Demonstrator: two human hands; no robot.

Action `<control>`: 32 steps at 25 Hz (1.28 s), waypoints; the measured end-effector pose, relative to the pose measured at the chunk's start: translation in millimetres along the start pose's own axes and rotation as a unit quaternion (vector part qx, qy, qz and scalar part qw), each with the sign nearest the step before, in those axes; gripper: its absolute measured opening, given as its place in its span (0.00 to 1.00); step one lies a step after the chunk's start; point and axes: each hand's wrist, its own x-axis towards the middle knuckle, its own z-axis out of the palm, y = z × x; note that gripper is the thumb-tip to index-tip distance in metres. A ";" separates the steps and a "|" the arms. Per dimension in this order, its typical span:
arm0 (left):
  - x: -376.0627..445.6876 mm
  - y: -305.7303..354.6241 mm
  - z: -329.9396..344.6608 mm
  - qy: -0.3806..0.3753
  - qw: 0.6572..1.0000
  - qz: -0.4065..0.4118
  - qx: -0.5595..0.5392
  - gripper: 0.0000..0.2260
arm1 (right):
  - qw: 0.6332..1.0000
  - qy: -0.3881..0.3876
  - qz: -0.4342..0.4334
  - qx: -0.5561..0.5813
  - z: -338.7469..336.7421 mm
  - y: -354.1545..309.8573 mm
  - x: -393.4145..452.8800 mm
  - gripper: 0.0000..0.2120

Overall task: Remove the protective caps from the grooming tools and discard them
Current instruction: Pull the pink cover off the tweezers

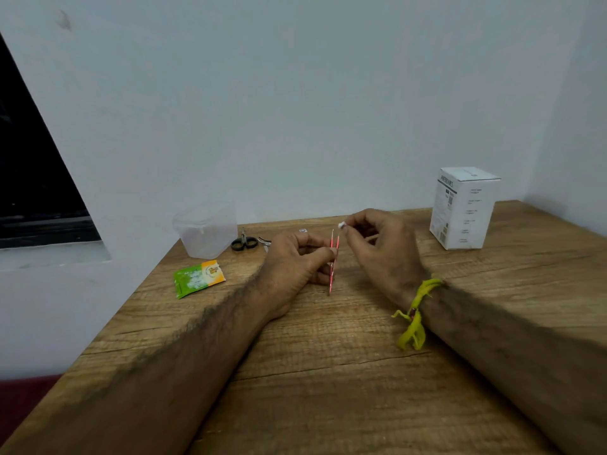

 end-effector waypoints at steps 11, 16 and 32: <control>-11.7 33.6 -30.1 0.123 0.972 -0.056 0.194 0.02 | 0.993 -0.038 -0.077 -0.085 -2.5 -0.7 -4.2 0.02; -11.4 36.5 -41.2 0.145 0.964 -0.036 0.220 0.02 | 0.988 -0.047 -0.091 -0.118 -0.3 -3.5 -4.9 0.02; 34.7 63.0 -135.9 0.377 0.881 0.125 0.258 0.05 | 0.996 0.007 0.001 -0.091 74.5 1.6 34.8 0.04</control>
